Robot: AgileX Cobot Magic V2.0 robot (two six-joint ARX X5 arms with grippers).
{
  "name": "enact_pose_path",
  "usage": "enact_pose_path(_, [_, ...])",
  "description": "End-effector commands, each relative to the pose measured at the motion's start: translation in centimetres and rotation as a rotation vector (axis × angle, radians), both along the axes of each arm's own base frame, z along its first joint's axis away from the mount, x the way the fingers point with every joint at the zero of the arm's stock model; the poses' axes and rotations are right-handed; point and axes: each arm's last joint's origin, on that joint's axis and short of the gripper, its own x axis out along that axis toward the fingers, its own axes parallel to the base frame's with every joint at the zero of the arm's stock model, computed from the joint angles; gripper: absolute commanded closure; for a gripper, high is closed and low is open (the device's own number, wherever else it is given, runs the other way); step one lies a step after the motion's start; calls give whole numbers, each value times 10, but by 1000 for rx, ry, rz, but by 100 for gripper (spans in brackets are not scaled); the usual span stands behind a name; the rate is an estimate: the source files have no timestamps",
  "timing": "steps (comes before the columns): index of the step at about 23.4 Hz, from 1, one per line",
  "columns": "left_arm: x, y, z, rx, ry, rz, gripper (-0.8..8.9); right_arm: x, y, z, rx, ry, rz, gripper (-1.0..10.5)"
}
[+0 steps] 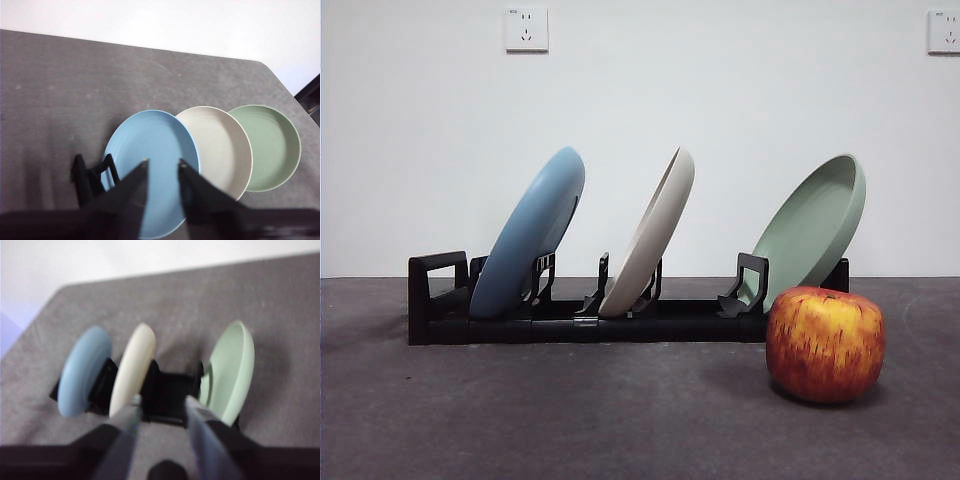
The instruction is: Take the blue plate from the plate rack,put the plate on the table,take the apple from the table,put the apple in the plate
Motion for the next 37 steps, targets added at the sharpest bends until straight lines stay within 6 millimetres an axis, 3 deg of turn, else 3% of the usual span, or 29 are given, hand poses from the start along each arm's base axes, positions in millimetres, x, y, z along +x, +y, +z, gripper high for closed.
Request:
enact_pose_path(1, [15,-11,-8,-4,15,-51,572,8,1,-7,-13,42,5,656])
enact_pose_path(7, [39,-44,-26,-15,63,-158,561,15,3,-13,-11,85,19,658])
enact_pose_path(15, [89,-106,-52,71,190,-229,561,13,3,-16,-12,121,25,658])
enact_pose_path(22, [119,-122,-84,175,285,-148,562,10,2,-21,-22,181,24,659])
enact_pose_path(27, [122,-130,-94,181,307,-172,568,9,2,-22,-26,195,23,659])
enact_pose_path(28, [121,-133,-94,187,303,-184,598,9,2,-22,-26,195,23,660])
enact_pose_path(30, [119,-137,-95,211,296,-225,802,9,2,-22,-26,195,23,662])
enact_pose_path(31, [117,-138,-95,221,299,-235,820,9,2,-22,-26,195,23,662])
enact_pose_path(34, [115,-141,-94,224,305,-248,821,9,2,-22,-26,195,23,662])
enact_pose_path(37, [111,-140,-79,237,330,-258,821,9,2,-22,-29,195,19,662])
